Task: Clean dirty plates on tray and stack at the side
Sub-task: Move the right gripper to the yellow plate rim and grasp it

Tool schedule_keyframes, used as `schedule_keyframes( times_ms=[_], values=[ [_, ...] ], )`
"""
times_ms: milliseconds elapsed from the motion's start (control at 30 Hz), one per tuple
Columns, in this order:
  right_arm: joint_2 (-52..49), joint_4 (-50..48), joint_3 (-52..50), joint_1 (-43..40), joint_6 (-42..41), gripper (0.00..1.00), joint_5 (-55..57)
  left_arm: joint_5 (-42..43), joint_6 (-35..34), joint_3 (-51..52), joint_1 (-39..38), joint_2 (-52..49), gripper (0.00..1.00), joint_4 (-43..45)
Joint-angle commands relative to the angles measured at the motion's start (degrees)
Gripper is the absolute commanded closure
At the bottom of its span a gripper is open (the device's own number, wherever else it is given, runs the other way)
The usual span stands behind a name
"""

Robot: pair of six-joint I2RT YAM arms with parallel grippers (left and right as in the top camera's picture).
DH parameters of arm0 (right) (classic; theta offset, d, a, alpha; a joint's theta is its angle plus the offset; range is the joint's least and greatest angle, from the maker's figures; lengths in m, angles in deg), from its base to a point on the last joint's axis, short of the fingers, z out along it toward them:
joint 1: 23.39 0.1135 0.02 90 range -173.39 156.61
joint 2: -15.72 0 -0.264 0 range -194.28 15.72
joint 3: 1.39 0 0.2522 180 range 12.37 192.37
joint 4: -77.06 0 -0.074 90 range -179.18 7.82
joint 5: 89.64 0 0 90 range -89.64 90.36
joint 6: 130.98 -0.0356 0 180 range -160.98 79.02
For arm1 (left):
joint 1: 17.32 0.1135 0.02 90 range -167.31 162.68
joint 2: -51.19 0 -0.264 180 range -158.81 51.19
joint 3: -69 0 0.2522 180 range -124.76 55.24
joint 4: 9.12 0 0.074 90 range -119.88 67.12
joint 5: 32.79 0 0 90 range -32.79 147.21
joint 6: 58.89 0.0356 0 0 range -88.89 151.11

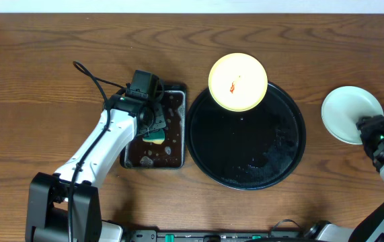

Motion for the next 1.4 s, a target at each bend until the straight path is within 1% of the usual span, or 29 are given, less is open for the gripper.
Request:
schedule_keyframes(
  times_ms=[0, 33, 67, 133, 233, 367, 500, 600, 667, 733, 833, 967, 1133, 1200, 1267, 1300, 1367],
  values=[
    [1.14, -1.92, 0.33, 2.73, 6.91, 0.38, -11.76, -0.74, 0.35, 0.20, 0.24, 0.83, 0.92, 0.07],
    [1.29, -2.45, 0.44, 3.89, 8.59, 0.34, -13.20, -0.74, 0.35, 0.20, 0.24, 0.83, 0.92, 0.07],
    [1.57, -2.34, 0.72, 5.38, 9.57, 0.32, -13.20, -0.74, 0.35, 0.20, 0.24, 0.83, 0.92, 0.07],
    [2.29, -2.43, 1.18, 8.46, 12.07, 0.32, -13.20, -0.74, 0.35, 0.20, 0.24, 0.83, 0.92, 0.04],
    [3.06, -1.49, 2.99, 14.56, 18.36, 0.31, -13.05, -0.74, 0.35, 0.20, 0.24, 0.83, 0.92, 0.07],
    [2.21, 9.09, 10.16, 23.41, 25.73, 0.29, -6.25, -0.74, 0.35, 0.20, 0.24, 0.83, 0.92, 0.07],
    [-1.22, 19.12, 19.74, 30.93, 31.41, 0.25, -0.22, -0.74, 0.35, 0.20, 0.24, 0.83, 0.92, 0.09],
    [-5.77, 23.65, 26.43, 34.47, 32.30, 0.24, -0.24, -0.74, 0.35, 0.20, 0.24, 0.83, 0.92, 0.09],
    [-9.90, 25.03, 30.27, 36.11, 32.24, 0.24, -0.22, -0.74, 0.35, 0.20, 0.24, 0.83, 0.92, 0.09],
    [-13.81, 24.68, 32.70, 37.29, 32.22, 0.24, -0.22, -0.74, 0.35, 0.20, 0.24, 0.83, 0.92, 0.07],
    [-19.39, 20.94, 33.73, 38.71, 32.24, 0.25, -0.20, -0.74, 0.35, 0.20, 0.24, 0.83, 0.92, 0.09],
    [-25.29, 16.57, 33.70, 39.78, 31.04, 0.30, 0.39, -0.74, 0.33, 0.20, 0.24, 0.83, 0.92, 0.09],
    [-30.03, 13.09, 33.70, 40.28, 28.52, 0.35, 0.61, -0.74, 0.33, 0.20, 0.24, 0.83, 0.92, 0.09],
    [-31.17, 12.24, 33.70, 40.52, 27.56, 0.40, 0.63, -0.74, 0.35, 0.20, 0.24, 0.83, 0.92, 0.11],
    [-31.95, 11.91, 33.70, 40.87, 26.77, 0.50, 0.61, -0.74, 0.33, 0.20, 0.24, 0.83, 0.92, 0.09],
    [-32.02, 11.93, 33.68, 41.03, 26.77, 0.60, 0.61, -0.74, 0.33, 0.20, 0.24, 0.83, 0.92, 0.09],
    [-32.02, 11.98, 33.62, 41.24, 26.80, 0.72, 0.61, -0.74, 0.33, 0.20, 0.24, 0.83, 0.92, 0.07]
  ],
)
